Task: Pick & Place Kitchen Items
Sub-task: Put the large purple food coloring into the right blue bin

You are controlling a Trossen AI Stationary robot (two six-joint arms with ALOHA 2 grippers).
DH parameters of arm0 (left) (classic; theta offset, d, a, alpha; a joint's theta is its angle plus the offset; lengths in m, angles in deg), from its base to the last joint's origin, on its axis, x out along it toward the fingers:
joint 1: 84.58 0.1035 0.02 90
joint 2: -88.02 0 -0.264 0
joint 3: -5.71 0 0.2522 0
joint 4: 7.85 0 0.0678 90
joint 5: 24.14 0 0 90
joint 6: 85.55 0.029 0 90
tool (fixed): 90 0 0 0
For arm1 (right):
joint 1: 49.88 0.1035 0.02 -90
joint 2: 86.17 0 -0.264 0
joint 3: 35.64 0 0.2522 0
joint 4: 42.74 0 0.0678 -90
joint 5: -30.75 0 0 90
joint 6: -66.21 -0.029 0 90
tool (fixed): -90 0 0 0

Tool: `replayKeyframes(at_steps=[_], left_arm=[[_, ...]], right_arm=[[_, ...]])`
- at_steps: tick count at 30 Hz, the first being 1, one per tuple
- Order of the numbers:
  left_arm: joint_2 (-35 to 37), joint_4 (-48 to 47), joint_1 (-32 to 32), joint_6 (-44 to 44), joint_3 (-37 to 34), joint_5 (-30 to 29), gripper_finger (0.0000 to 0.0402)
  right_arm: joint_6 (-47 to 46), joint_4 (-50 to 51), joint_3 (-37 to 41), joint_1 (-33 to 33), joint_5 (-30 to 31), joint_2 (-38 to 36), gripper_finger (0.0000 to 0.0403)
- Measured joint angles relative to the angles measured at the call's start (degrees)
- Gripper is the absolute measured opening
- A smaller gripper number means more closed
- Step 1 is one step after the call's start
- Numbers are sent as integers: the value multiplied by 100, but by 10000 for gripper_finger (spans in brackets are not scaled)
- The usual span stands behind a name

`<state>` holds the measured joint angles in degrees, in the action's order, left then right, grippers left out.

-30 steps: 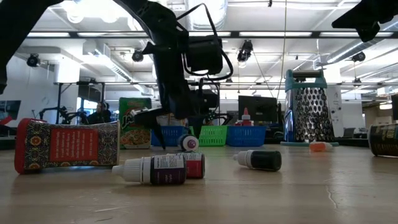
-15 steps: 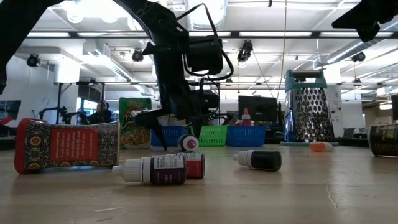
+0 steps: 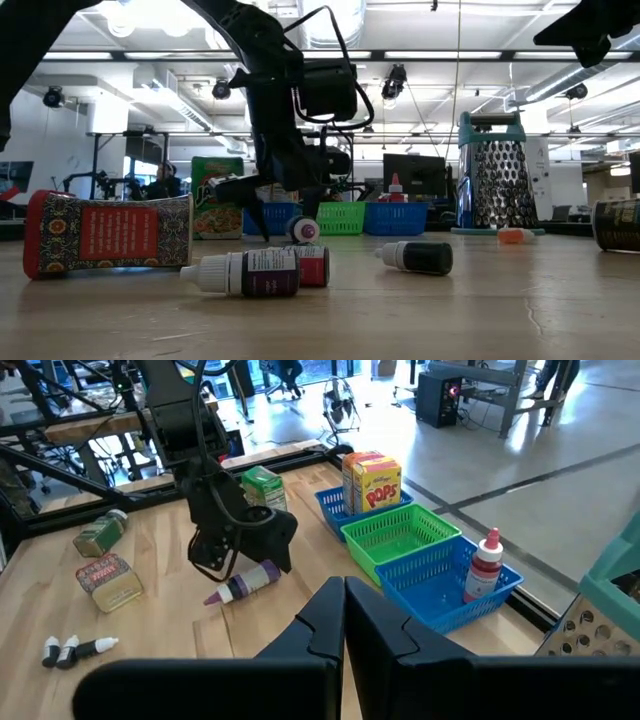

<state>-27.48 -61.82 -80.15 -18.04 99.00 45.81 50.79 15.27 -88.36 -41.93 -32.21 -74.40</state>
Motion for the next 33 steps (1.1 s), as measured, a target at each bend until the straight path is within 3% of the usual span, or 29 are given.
replayKeyframes(at_steps=[7,16,33], left_arm=[[0,-58,-53,-333,0,264,295],[-2,-96,-146,-115,0,377,247],[-7,-200,-160,-647,0,411,202]], right_arm=[[0,0,2,0,0,0,8],[0,-1,2,1,0,-1,8],[0,-1,2,0,0,-2,8]])
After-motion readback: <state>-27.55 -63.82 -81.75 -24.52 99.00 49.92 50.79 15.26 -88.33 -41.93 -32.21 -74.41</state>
